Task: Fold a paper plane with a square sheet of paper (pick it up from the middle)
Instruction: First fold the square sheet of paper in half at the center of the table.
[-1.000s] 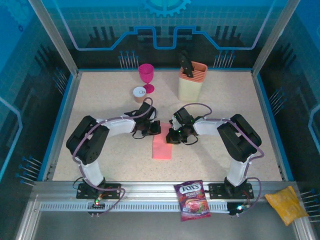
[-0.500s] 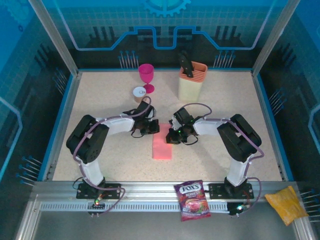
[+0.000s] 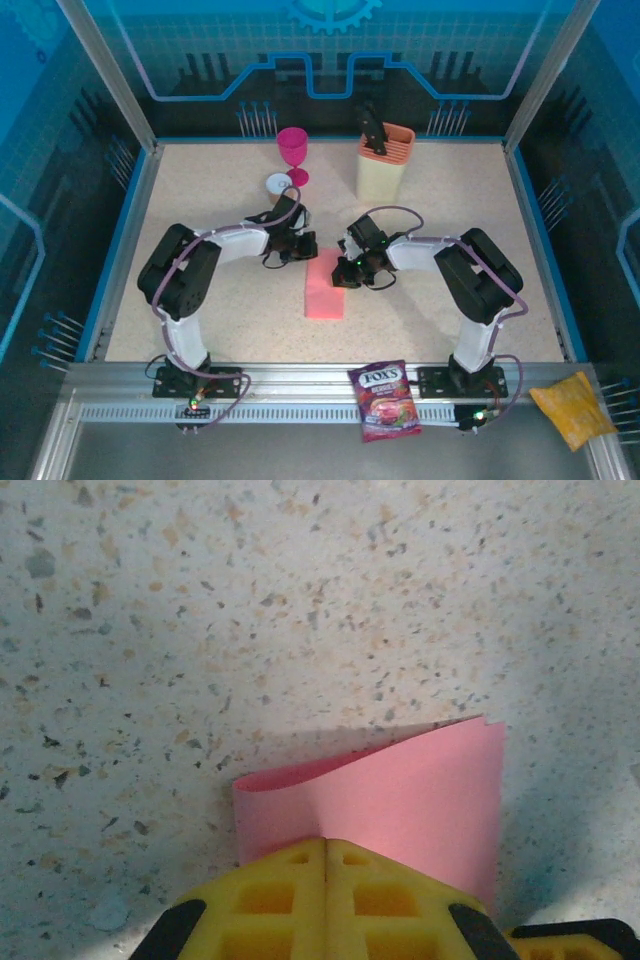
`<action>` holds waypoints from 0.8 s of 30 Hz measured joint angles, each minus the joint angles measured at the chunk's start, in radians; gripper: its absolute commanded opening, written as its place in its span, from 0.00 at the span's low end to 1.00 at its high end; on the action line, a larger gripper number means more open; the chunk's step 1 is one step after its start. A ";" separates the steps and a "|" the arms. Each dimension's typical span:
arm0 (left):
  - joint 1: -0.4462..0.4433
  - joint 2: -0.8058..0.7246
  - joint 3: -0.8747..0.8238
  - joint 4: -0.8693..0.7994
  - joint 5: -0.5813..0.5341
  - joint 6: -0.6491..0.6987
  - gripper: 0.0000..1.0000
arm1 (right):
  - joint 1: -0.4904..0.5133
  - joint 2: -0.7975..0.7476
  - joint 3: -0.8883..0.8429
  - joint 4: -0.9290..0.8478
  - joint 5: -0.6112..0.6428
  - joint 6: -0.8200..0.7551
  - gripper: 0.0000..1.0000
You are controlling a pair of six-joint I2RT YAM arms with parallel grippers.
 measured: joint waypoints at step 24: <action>-0.041 -0.250 -0.142 -0.049 0.074 0.000 0.04 | -0.007 0.009 0.000 0.001 -0.017 0.000 0.00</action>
